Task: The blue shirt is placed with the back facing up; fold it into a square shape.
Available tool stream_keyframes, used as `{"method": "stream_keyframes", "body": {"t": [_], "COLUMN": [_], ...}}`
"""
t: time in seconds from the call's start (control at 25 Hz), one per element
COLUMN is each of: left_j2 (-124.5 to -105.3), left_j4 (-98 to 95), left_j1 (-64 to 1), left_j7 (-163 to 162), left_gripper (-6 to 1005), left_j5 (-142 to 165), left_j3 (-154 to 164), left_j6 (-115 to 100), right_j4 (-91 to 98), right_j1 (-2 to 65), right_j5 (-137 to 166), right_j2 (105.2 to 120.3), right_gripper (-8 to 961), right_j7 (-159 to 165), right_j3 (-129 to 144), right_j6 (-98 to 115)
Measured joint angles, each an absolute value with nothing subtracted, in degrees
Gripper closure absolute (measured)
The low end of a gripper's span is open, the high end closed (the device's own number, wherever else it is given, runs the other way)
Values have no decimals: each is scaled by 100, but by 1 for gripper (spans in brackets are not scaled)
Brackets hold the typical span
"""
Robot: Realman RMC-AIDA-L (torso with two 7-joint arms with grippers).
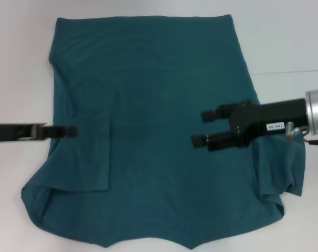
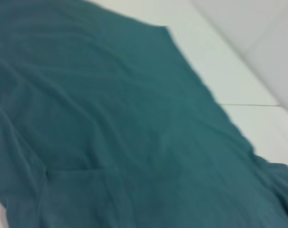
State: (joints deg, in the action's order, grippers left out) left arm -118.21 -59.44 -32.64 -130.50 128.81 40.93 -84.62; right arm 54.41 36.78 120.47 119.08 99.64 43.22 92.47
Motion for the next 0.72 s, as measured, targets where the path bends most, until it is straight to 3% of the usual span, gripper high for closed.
{"method": "stream_keyframes", "body": {"t": [0.08,0.28,0.48,0.72], "left_j2": [-11814,-11776,-11849,-11863], "left_j4": [-6173,-6209,-6194,-6086], "left_j1": [-3126,-2898,-2647,-2671], "left_j7": [-12783,-12089,-11544,-11314], "left_gripper": [471,259,141,155], "left_j5": [12874,12904,12924,13155], "left_j3": [3633,2879,2745,2794], "left_j6": [-9093,-10118,-10316,-10201], "right_j4": [5642,6019,6630,6784], "right_j1": [3715,3876,4045,4478], "right_j5": [12068,12385,13613,15422], "right_j2": [11880,11721,11708,11785], "right_gripper": [74,73,73,73], "right_j7": [10345,11681,13249,13726], "right_j3": [4344,4346,4349,4410], "right_j6": [9314,9510,9712,10162]}}
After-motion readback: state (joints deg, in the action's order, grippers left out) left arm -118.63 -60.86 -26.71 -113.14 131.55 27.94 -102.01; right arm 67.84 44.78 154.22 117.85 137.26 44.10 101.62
